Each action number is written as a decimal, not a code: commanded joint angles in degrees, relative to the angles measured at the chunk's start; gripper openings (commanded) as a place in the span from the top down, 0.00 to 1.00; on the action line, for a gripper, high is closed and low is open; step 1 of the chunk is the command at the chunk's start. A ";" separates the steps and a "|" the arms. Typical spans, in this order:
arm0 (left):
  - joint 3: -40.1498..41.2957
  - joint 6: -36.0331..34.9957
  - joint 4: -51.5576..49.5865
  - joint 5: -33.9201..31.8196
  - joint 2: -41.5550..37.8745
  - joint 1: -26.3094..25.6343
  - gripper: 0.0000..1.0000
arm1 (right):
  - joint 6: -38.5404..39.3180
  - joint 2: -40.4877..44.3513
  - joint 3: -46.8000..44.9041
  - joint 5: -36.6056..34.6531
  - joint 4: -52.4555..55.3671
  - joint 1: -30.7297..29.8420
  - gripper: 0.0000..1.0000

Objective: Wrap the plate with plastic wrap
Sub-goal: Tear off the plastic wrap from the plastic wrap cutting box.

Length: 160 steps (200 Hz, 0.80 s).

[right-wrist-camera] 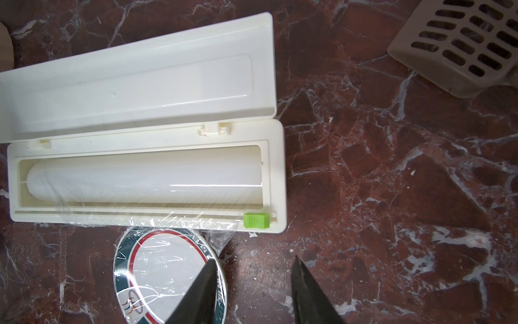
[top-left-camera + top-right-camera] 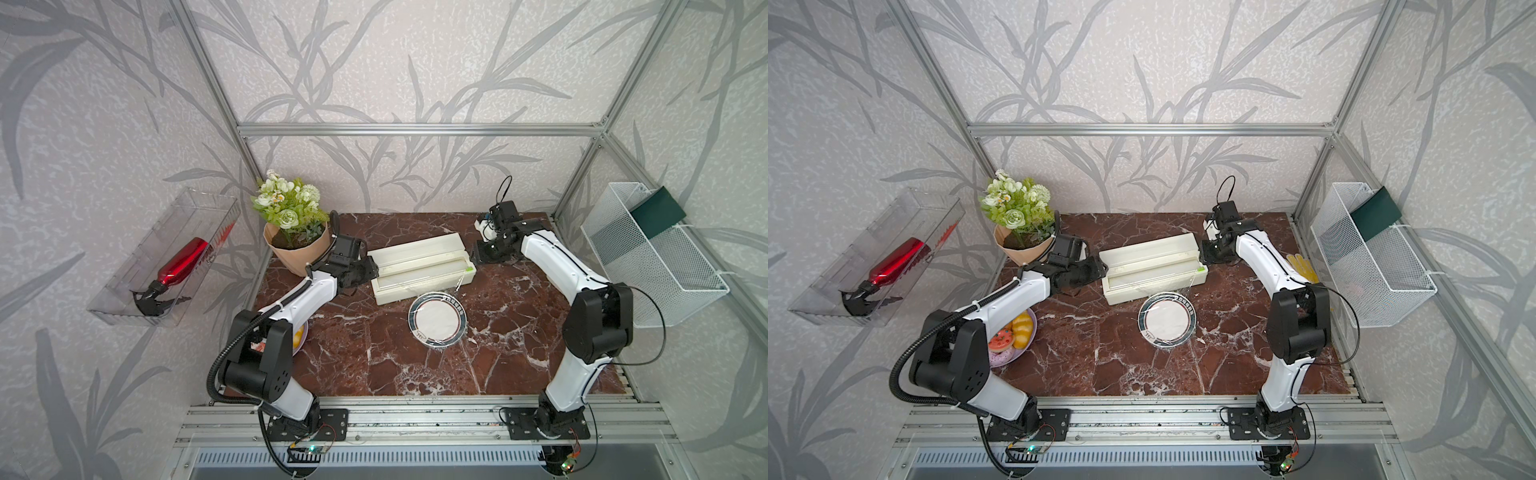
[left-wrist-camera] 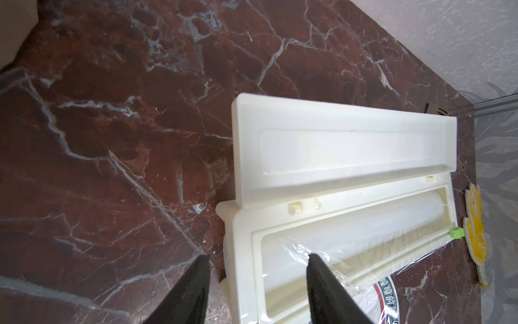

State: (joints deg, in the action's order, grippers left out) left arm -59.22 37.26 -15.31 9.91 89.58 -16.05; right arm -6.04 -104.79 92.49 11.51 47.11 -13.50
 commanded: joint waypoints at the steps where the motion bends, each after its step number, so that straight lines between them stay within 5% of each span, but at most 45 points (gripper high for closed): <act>1: 1.75 3.83 2.04 1.43 0.24 -0.03 0.47 | 2.52 -2.46 2.14 0.94 4.22 -0.02 0.57; 160: 1.13 5.02 4.56 3.99 5.36 0.93 0.59 | 3.76 -10.89 6.57 0.31 5.96 -0.04 0.70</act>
State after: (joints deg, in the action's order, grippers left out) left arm -57.54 41.63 -11.40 13.65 94.17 -15.62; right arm -2.90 -114.80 96.92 12.40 51.46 -13.50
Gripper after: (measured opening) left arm 0.416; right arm 0.311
